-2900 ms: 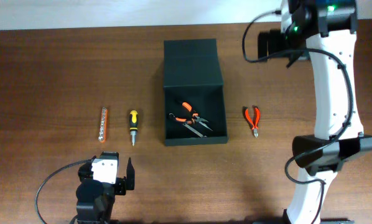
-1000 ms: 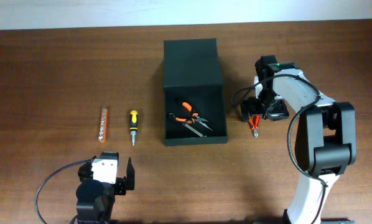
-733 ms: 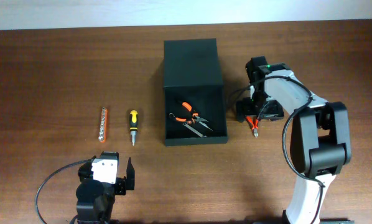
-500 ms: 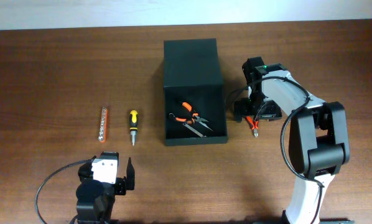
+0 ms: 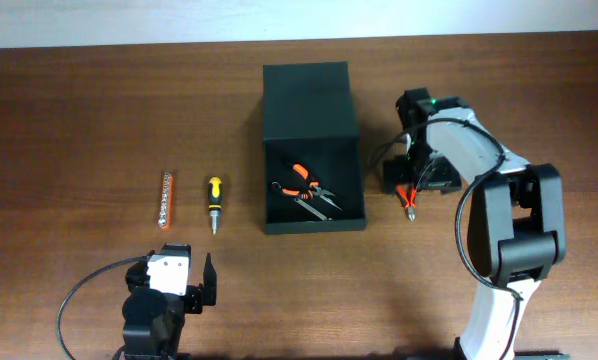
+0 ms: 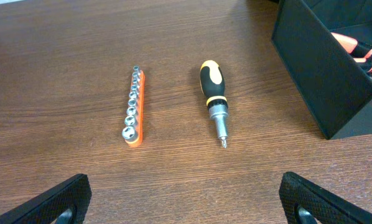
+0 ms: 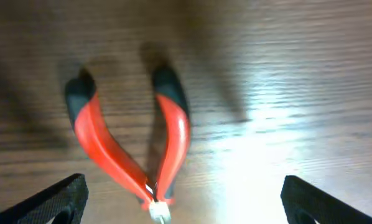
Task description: Pack container
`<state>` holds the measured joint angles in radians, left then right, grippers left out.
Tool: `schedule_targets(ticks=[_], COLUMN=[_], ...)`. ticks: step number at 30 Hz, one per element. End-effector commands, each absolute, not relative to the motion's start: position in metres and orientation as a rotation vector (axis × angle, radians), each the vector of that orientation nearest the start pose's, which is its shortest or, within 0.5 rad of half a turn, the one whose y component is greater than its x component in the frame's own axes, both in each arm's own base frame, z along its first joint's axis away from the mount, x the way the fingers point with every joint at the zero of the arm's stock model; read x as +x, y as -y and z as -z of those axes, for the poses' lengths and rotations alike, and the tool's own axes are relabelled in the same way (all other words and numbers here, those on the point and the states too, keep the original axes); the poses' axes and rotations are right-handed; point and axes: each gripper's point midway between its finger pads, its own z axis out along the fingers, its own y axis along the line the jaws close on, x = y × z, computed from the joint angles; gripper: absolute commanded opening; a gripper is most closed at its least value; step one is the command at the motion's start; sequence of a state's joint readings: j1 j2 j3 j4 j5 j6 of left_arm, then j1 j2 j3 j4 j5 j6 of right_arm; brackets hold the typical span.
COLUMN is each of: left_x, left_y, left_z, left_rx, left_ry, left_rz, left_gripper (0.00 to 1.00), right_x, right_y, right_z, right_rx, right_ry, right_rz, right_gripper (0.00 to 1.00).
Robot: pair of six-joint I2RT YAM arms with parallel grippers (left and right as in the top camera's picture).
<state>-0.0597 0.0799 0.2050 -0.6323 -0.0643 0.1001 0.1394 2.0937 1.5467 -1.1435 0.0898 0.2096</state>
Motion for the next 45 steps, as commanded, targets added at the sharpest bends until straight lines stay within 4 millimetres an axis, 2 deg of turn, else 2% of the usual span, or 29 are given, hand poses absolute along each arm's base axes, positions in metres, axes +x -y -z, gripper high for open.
schedule_targets(ticks=[1, 3, 6, 15, 25, 32, 41, 45], left_x=[0.208, 0.208, 0.208, 0.208, 0.208, 0.208, 0.208, 0.208], left_y=[0.000, 0.000, 0.000, 0.000, 0.000, 0.000, 0.000, 0.000], left_z=[-0.114, -0.114, -0.114, -0.114, -0.114, -0.114, -0.114, -0.114], left_rx=[0.112, 0.112, 0.112, 0.112, 0.112, 0.112, 0.112, 0.112], left_ry=[-2.053, -2.053, -2.053, -2.053, -2.053, -2.053, -2.053, -2.053], left_rz=[-0.095, -0.095, -0.095, -0.095, -0.095, -0.095, -0.095, -0.095], left_gripper=[0.99, 0.99, 0.99, 0.99, 0.99, 0.99, 0.99, 0.99], right_x=[0.393, 0.404, 0.412, 0.408, 0.384, 0.381, 0.378, 0.371], right_y=[-0.030, -0.028, -0.023, 0.012, 0.000, -0.012, -0.012, -0.012], right_z=[-0.063, -0.082, -0.091, -0.089, -0.062, -0.051, -0.038, -0.025], right_rx=[0.151, 0.173, 0.211, 0.349, 0.339, 0.343, 0.435, 0.482], right_ry=[-3.124, -3.092, -3.065, -3.076, -3.171, -3.180, -3.168, -3.177], right_rz=[0.160, 0.139, 0.102, 0.075, 0.024, -0.081, -0.077, -0.073], right_gripper=[0.99, 0.99, 0.99, 0.99, 0.99, 0.99, 0.99, 0.99])
